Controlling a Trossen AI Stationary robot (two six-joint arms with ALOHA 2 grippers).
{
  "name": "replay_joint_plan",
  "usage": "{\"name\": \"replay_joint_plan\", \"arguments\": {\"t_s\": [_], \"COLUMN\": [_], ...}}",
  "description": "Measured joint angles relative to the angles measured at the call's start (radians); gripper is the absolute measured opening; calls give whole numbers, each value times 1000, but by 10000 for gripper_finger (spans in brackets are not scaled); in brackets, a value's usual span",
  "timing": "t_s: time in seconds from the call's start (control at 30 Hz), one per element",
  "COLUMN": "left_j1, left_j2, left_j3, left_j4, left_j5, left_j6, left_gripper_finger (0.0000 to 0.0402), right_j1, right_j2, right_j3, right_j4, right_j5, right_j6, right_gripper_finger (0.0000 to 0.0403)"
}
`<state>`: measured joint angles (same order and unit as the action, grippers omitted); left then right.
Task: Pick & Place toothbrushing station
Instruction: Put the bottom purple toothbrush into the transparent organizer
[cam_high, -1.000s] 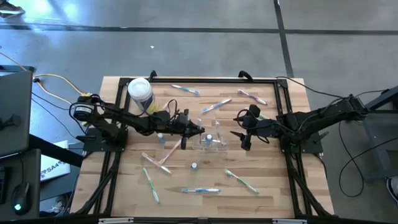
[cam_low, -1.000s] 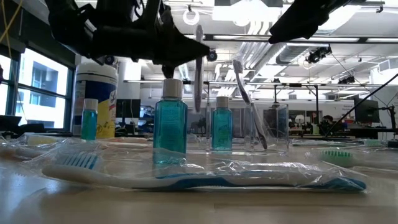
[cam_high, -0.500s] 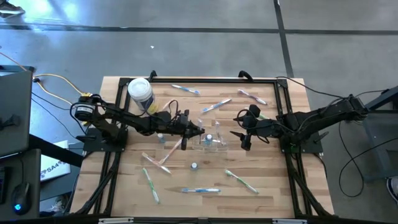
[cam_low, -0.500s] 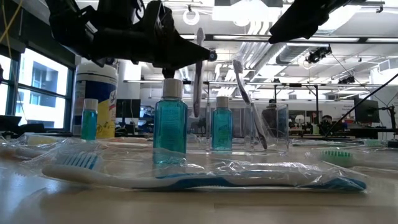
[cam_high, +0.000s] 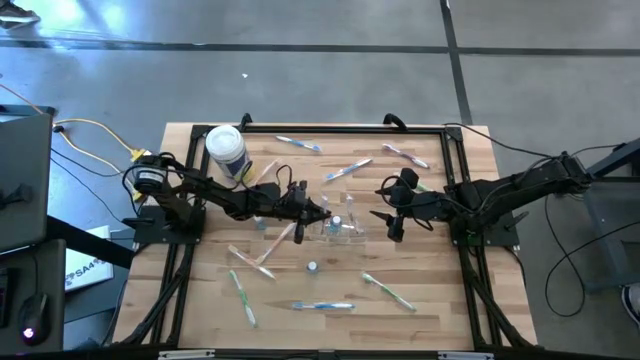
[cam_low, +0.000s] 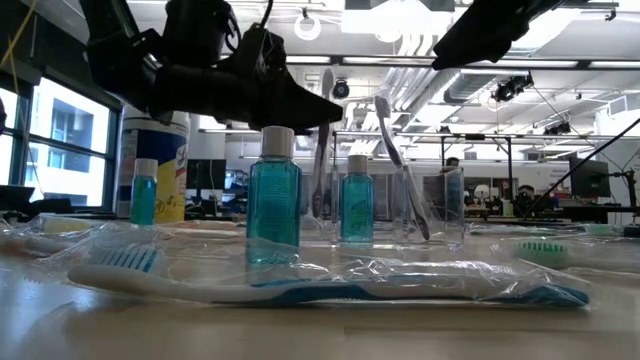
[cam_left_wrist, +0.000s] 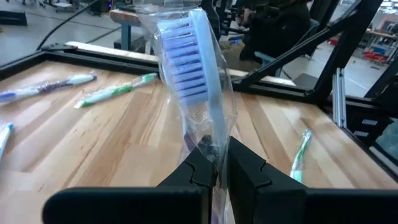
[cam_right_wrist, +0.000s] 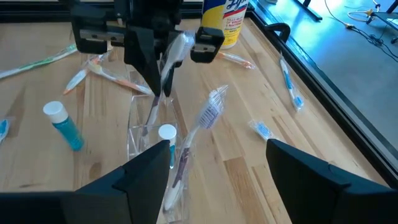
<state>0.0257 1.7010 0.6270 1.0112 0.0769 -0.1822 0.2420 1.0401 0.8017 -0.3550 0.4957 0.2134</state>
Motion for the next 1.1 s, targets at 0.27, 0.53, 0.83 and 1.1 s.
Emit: {"name": "replay_joint_plan", "arguments": {"t_s": [0.27, 0.53, 0.83, 1.1], "left_j1": [0, 0, 0, 0], "left_j2": [33, 33, 32, 32], "left_j3": [0, 0, 0, 0], "left_j4": [34, 10, -91, -97], "left_j5": [44, 86, 91, 22], "left_j6": [-32, -33, -33, -33], "left_gripper_finger": [34, 41, 44, 45], "right_j1": [0, 0, 0, 0], "right_j2": [0, 0, 0, 0], "right_j3": [-1, -1, -2, -2], "right_j4": [0, 0, 0, 0], "right_j5": [0, 0, 0, 0], "right_j6": [0, 0, 3, 3], "right_gripper_finger": [258, 258, 258, 258]}}
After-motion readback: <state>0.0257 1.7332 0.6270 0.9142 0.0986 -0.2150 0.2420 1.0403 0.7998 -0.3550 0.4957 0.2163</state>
